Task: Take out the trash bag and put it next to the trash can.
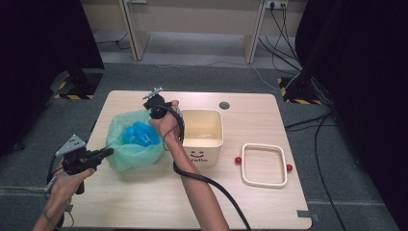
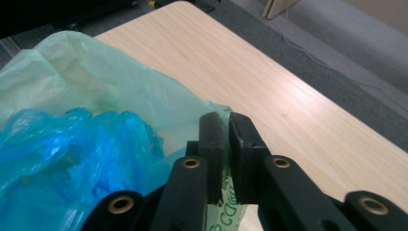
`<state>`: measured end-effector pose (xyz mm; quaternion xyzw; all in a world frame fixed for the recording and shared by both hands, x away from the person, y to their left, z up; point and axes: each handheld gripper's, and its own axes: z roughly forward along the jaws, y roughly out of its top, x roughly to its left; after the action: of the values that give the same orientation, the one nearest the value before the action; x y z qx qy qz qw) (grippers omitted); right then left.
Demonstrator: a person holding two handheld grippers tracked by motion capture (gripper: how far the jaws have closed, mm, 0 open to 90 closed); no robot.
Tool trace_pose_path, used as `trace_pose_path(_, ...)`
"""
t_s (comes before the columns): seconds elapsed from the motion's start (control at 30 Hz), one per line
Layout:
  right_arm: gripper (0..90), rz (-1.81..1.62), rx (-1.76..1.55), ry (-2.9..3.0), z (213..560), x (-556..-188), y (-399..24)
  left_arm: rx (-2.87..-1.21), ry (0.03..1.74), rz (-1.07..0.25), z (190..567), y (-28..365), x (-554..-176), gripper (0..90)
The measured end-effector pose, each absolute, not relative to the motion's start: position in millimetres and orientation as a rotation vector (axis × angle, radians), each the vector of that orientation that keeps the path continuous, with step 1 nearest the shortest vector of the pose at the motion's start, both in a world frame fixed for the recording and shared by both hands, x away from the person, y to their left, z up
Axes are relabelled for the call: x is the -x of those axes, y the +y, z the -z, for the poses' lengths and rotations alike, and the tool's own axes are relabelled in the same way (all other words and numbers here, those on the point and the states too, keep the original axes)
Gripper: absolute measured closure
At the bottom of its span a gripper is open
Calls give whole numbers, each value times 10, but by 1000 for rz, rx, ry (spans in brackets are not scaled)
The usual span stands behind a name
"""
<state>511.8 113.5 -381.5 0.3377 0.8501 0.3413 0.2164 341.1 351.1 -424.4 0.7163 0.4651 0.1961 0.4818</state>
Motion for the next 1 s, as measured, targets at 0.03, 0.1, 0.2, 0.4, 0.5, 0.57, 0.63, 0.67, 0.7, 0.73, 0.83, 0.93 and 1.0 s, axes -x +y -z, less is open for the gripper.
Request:
trace_pose_path(0.03, 822, -950, -940, 2353, 3819, -5123, 1127, -1752, 1137, -470, 4262, 3514, -3417, 895)
trace_pose_path(0.1, 791, -960, -952, 2348, 3813, -5129, 1109, -1757, 1146, -463, 4292, 3528, -3430, 878)
trace_pose_path(0.2, 689, -982, -988, 2350, 3793, -5129, 1090, -1759, 1154, -450, 4311, 3541, -3440, 817)
trace_pose_path(0.4, 466, -1044, -1089, 2298, 3675, -5129, 1013, -1744, 1185, -445, 4247, 3520, -3421, 512)
trace_pose_path(0.5, 407, -1070, -1110, 2276, 3603, -5120, 940, -1743, 1205, -457, 4154, 3498, -3392, 388)
trace_pose_path(0.57, 384, -1096, -1136, 2255, 3548, -5106, 872, -1732, 1215, -479, 4092, 3481, -3368, 336)
trace_pose_path(0.63, 374, -1110, -1138, 2242, 3491, -5097, 790, -1729, 1201, -483, 4048, 3447, -3346, 321)
trace_pose_path(0.67, 369, -1114, -1138, 2233, 3464, -5093, 746, -1727, 1194, -481, 4033, 3423, -3337, 320)
trace_pose_path(0.7, 364, -1121, -1142, 2223, 3438, -5089, 698, -1729, 1187, -481, 4022, 3393, -3330, 318)
trace_pose_path(0.73, 360, -1131, -1153, 2214, 3415, -5085, 649, -1734, 1178, -477, 4016, 3358, -3325, 319)
trace_pose_path(0.83, 354, -1152, -1171, 2200, 3359, -5079, 497, -1755, 1145, -456, 4011, 3248, -3313, 319)
trace_pose_path(0.93, 348, -1172, -1197, 2175, 3317, -5064, 338, -1761, 1118, -425, 4016, 3146, -3312, 318)
trace_pose_path(1.0, 345, -1186, -1211, 2168, 3302, -5056, 232, -1766, 1094, -406, 4029, 3079, -3310, 317)
